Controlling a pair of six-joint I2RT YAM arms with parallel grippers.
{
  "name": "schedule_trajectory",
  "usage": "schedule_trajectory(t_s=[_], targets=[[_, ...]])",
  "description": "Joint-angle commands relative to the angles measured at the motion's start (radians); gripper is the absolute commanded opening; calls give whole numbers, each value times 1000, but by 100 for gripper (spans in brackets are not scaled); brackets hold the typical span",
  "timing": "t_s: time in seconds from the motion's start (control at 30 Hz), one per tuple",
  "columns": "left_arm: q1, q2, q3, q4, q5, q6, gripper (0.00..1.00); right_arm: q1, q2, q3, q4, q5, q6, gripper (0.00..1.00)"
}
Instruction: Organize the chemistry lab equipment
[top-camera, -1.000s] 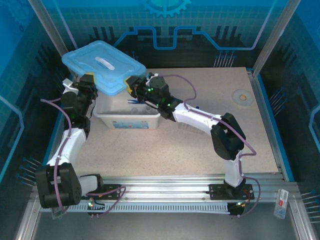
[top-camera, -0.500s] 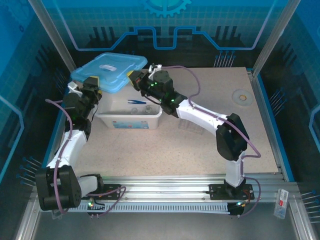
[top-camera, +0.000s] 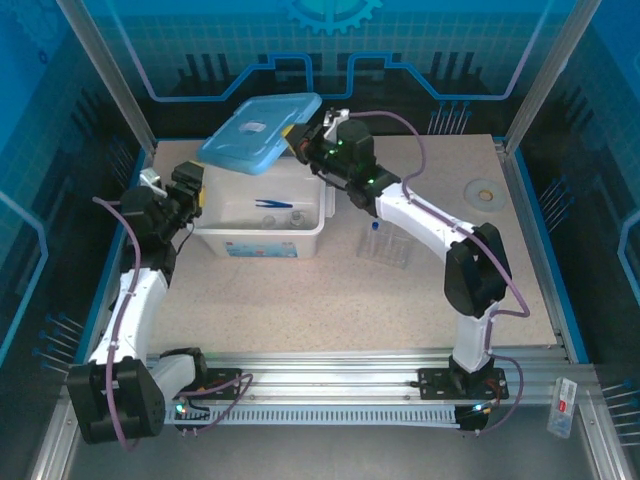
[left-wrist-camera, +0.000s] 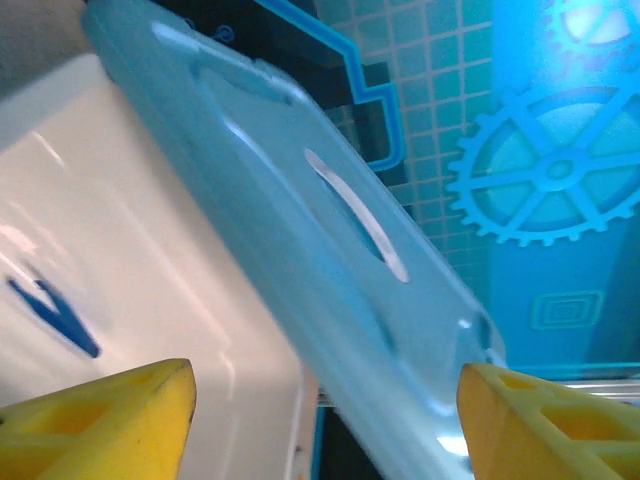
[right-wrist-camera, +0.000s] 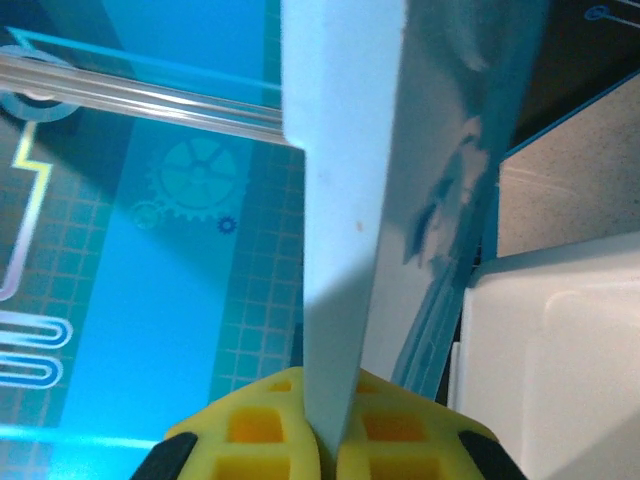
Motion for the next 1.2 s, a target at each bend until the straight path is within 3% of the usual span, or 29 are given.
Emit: schedule_trajectory(t_s=[0.0,0.2,0.53,1.17], targets=[[23,-37,88,-215,-7,168,71,-56,-39,67,75,-171,24,0],[54,-23,178,-362,-77,296,71,-128,-24,44,211,-346,155,0],[163,34,222,-452,-72,390,71,-168,9,6,409,-571,312,1],[189,56,92,-420,-74,419,71,-160,-64,-305,570,-610,354,2]])
